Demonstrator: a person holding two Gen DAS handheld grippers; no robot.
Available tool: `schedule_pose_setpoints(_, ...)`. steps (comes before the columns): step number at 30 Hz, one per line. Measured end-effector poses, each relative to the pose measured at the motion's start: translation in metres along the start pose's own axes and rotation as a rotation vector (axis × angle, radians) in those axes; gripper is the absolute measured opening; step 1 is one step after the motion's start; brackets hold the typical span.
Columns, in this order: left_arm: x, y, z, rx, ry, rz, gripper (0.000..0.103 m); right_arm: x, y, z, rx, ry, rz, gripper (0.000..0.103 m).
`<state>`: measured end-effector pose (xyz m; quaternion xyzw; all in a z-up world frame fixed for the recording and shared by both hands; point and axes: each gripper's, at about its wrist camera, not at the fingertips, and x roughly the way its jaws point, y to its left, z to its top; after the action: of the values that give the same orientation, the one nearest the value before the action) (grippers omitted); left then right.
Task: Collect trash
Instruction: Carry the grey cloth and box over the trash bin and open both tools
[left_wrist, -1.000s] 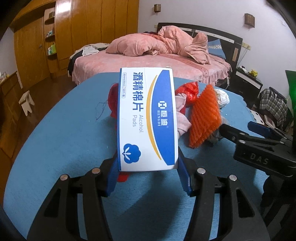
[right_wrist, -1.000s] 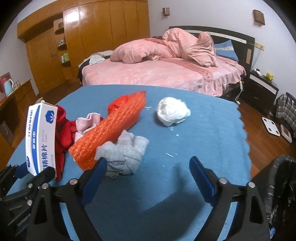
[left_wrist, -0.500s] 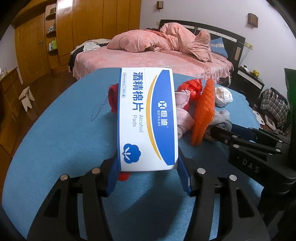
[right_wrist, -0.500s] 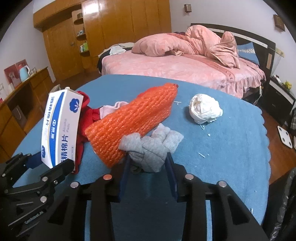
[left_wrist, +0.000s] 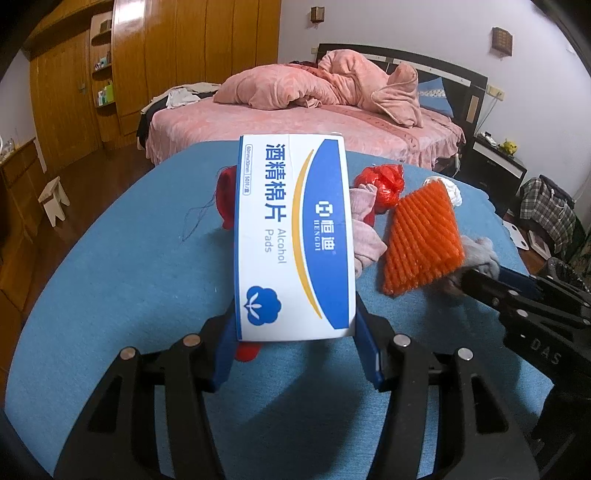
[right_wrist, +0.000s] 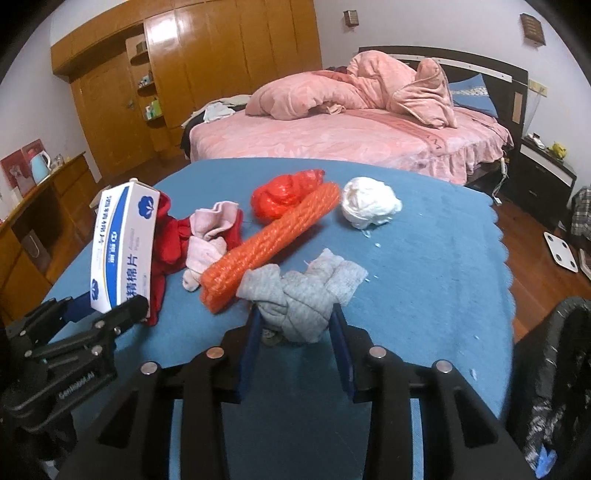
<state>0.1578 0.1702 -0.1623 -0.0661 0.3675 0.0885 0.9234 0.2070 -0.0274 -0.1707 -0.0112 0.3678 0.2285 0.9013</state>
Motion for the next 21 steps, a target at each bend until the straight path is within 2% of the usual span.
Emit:
schedule_pose_setpoints(5, -0.015, -0.006, -0.001, 0.018, -0.052, -0.002, 0.054, -0.015, -0.009, -0.004, 0.02, -0.008, -0.009, 0.037)
schedule_pose_setpoints(21, -0.047, -0.045, -0.01, 0.072, -0.07, -0.072, 0.054, -0.055, -0.023, -0.01, 0.037, -0.064, -0.015, 0.037)
